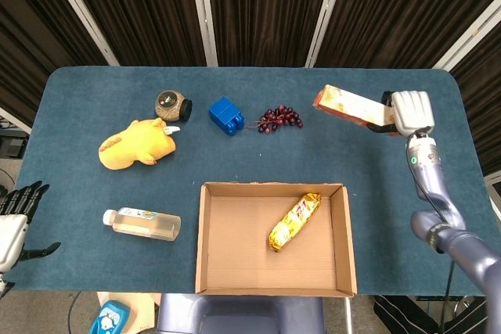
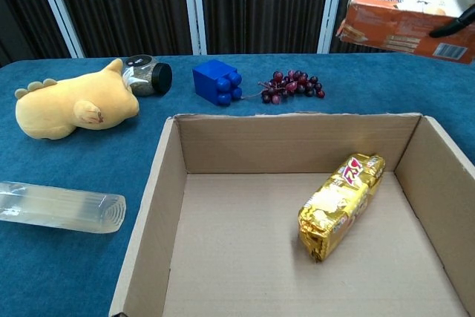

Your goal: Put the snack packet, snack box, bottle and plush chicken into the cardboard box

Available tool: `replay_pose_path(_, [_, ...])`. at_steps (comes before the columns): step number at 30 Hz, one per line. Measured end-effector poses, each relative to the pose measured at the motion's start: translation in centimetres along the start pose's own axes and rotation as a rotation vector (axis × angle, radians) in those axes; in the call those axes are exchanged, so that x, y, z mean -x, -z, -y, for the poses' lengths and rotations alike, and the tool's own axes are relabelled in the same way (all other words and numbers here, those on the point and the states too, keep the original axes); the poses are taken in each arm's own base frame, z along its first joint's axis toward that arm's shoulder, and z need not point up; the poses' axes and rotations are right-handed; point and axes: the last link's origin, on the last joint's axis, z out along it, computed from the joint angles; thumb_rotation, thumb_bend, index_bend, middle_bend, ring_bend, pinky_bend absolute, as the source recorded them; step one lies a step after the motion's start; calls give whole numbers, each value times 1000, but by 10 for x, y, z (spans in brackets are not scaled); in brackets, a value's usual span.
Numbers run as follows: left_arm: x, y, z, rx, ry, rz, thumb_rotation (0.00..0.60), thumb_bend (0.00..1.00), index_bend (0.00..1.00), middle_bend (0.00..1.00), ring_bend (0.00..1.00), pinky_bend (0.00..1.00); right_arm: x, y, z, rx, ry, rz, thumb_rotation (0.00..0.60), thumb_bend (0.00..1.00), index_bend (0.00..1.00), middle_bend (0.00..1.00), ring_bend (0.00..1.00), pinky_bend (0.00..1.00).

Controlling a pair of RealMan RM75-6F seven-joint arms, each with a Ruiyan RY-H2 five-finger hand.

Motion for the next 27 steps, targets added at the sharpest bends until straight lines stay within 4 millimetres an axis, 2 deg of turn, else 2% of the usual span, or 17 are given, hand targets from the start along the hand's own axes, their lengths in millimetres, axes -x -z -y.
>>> replay_pose_path(6, [-1,3,-1,17,10,-6,600,56,0,0,0,0,-37,40,25,-133,-117,-46,600,158,765,671,620,692])
replay_pose_path(9, [-2,5,-3,33,10,-13,600,56,0,0,0,0,-55,71,38,-194,-172,-46,600,157,763,670,618,692])
replay_pose_path(13, [-4,8,-6,56,7,-27,600,56,0,0,0,0,-72,124,46,-264,-192,-12,600,157,762,669,617,692])
replay_pose_path(16, [-3,9,-6,60,8,-29,600,57,0,0,0,0,-71,161,45,-303,-159,40,600,158,759,666,614,692])
replay_pose_path(21, [-3,9,-7,65,4,-31,600,56,0,0,0,0,-49,206,47,-339,-132,149,600,157,734,638,584,671])
replay_pose_path(22, [-3,9,-7,65,3,-31,600,56,0,0,0,0,-43,212,48,-343,-132,169,600,157,709,612,555,640])
replay_pose_path(23, [-3,9,-7,65,3,-31,600,56,0,0,0,0,-39,215,50,-346,-132,181,600,156,643,543,480,548])
replay_pose_path(24, [-3,9,-7,64,4,-31,600,55,0,0,0,0,-35,218,51,-348,-131,192,600,151,543,440,368,410])
replay_pose_path(26, [-3,9,-6,63,4,-31,600,55,0,0,0,0,-25,224,52,-353,-112,223,600,129,349,248,170,198])
replay_pose_path(27, [-3,9,-6,63,5,-32,600,55,0,0,0,0,-22,226,51,-355,-99,237,600,118,279,181,105,139])
